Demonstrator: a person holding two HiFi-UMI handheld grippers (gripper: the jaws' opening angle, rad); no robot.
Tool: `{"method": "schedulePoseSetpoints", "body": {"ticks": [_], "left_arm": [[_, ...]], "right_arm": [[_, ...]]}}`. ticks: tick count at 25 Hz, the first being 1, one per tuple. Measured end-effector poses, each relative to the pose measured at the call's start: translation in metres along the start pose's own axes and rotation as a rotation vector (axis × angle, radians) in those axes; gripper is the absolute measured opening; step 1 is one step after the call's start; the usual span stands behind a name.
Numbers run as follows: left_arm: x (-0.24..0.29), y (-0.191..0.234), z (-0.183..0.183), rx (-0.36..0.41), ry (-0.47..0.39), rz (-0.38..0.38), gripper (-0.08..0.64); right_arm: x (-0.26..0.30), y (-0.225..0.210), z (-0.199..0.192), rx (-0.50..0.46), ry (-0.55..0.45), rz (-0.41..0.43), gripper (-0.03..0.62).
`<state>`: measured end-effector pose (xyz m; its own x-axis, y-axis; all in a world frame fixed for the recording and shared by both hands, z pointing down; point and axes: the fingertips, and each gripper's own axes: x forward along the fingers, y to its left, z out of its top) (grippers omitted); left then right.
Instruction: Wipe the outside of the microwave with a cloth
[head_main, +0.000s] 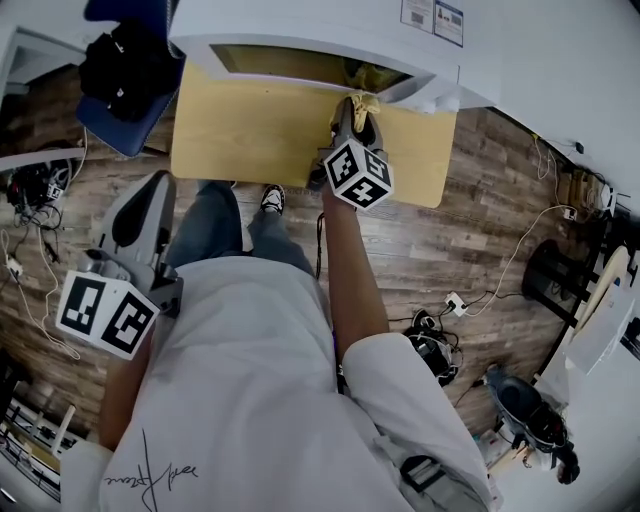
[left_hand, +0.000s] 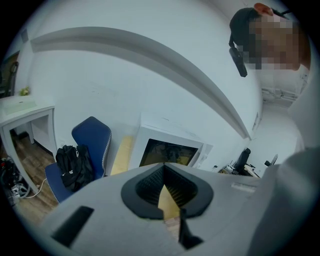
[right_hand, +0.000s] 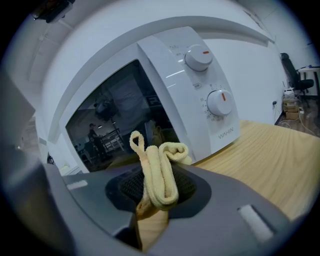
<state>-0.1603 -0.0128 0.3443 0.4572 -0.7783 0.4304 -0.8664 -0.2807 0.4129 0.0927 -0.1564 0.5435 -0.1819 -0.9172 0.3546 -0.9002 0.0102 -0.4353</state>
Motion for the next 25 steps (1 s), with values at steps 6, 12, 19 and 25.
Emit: {"method": "schedulePoseSetpoints", "body": {"ticks": [6,12,19,25], "left_arm": [[-0.001,0.003,-0.001,-0.009,0.0,0.0,-0.005],[-0.007,0.013,0.0,-0.021,-0.01,0.024,-0.005],[-0.017,0.028,0.003,-0.039,-0.03,0.056,-0.005],[-0.024,0.041,0.005,-0.054,-0.037,0.076,-0.005]], "right_arm": [[0.009,0.052,-0.022,-0.036,0.066,0.127,0.11],[0.02,0.097,-0.039,-0.022,0.109,0.209,0.11],[0.028,0.137,-0.053,-0.02,0.157,0.276,0.11],[0.035,0.166,-0.064,-0.018,0.193,0.321,0.11]]}}
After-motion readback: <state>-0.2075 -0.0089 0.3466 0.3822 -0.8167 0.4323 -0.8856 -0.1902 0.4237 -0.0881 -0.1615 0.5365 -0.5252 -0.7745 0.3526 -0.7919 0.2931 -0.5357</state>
